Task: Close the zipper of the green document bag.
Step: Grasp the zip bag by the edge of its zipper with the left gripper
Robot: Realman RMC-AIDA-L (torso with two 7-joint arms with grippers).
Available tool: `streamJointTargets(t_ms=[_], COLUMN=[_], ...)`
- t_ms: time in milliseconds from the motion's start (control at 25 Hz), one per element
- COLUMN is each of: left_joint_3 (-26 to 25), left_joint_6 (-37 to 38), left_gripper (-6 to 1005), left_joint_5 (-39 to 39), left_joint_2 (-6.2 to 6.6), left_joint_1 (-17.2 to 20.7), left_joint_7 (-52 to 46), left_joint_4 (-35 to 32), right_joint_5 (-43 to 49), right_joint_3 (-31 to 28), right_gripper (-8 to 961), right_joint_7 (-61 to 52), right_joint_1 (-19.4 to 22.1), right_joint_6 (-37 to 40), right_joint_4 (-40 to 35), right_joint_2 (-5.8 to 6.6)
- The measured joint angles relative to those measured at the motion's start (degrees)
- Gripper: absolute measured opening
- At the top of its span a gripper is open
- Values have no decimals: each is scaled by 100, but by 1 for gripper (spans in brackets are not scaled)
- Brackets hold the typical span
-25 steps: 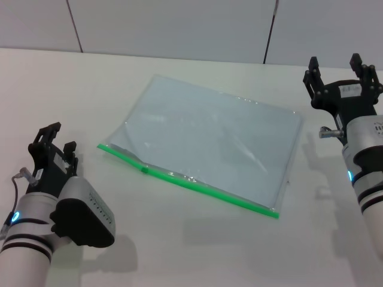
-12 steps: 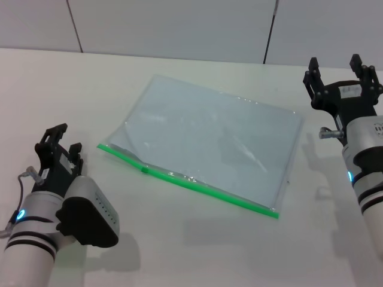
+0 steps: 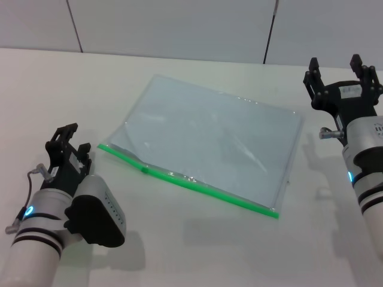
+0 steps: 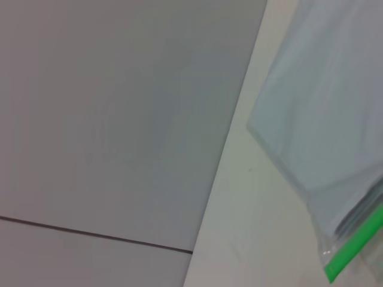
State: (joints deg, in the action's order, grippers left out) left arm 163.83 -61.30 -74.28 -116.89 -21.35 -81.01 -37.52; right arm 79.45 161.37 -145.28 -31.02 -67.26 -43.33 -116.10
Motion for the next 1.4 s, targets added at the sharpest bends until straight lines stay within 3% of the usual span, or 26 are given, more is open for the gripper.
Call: streamJointTargets(t_ms=[1400], left_joint_3=[0], left_joint_6=[198], left_gripper=[531], left_joint_5=[-35], left_joint_2=[0], left_joint_1=[-101], left_joint_7=[90], left_joint_4=[-18], right_joint_5=[0], right_joint_3=[0], right_gripper=[757], right_joint_7=[0], right_joint_1=[42], right_joint_6=[-22], right_joint_4=[-9], right_joint_2=[0])
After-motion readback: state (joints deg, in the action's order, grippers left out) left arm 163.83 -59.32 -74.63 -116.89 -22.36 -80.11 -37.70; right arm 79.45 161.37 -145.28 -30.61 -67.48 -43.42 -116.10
